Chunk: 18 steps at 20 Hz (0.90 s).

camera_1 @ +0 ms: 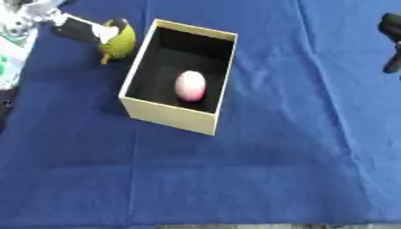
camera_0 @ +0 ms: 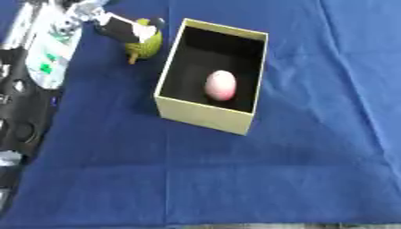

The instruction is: Pick up objects on the table and place them in the box.

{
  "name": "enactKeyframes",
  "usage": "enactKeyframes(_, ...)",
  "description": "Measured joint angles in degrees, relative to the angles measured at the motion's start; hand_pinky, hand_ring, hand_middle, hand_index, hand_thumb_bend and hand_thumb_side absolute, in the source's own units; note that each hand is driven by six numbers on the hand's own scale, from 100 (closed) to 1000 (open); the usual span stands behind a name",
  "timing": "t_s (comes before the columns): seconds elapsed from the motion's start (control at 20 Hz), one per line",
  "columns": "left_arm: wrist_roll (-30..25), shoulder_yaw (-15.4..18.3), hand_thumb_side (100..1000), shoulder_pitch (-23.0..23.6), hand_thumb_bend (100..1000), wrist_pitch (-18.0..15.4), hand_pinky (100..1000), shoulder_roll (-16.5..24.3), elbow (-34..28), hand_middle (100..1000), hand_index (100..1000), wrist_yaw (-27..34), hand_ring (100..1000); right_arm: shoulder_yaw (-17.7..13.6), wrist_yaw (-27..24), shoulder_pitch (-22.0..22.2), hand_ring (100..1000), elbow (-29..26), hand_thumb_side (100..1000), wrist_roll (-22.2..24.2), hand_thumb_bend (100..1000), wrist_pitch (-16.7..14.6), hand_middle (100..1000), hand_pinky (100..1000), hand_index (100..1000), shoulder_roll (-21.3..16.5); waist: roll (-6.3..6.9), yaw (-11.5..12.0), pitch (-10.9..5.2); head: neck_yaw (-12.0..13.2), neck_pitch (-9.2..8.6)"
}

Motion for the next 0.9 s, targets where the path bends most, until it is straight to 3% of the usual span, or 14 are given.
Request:
enactKeyframes(0.25,0.1,3.3,269,-0.3,238,0.6,885,1.6,3.6,835,929,-0.3,881,0.2,0.0,-0.1,896,0.0,524,0.2,100,-0.2,435,933,816,0.2,-0.01,-0.2,0.10,0.4,-0.06)
enactKeyframes(0.65,-1.3,4.7,372,-2.0,284,0.7,888,1.7,9.8,839,929,-1.3,885,0.7,0.0,-0.5,897,0.0,525,1.0,100,0.0,430,935,815,0.2,0.10,-0.9,0.52,1.2,-0.79)
enactKeyframes(0.75,-2.2,5.0,461,-2.5,320,0.3,892,1.7,11.7,845,929,-1.7,895,0.9,0.1,-0.5,897,0.0,525,1.2,100,0.0,428,935,815,0.2,0.16,-1.3,0.77,1.5,-1.14)
enactKeyframes(0.9,-3.8,5.5,526,-3.4,376,-0.6,900,1.1,14.7,849,931,-1.8,906,0.9,0.2,-0.7,898,0.0,525,1.5,100,0.0,426,936,814,0.2,0.46,-2.1,1.17,2.0,-1.61)
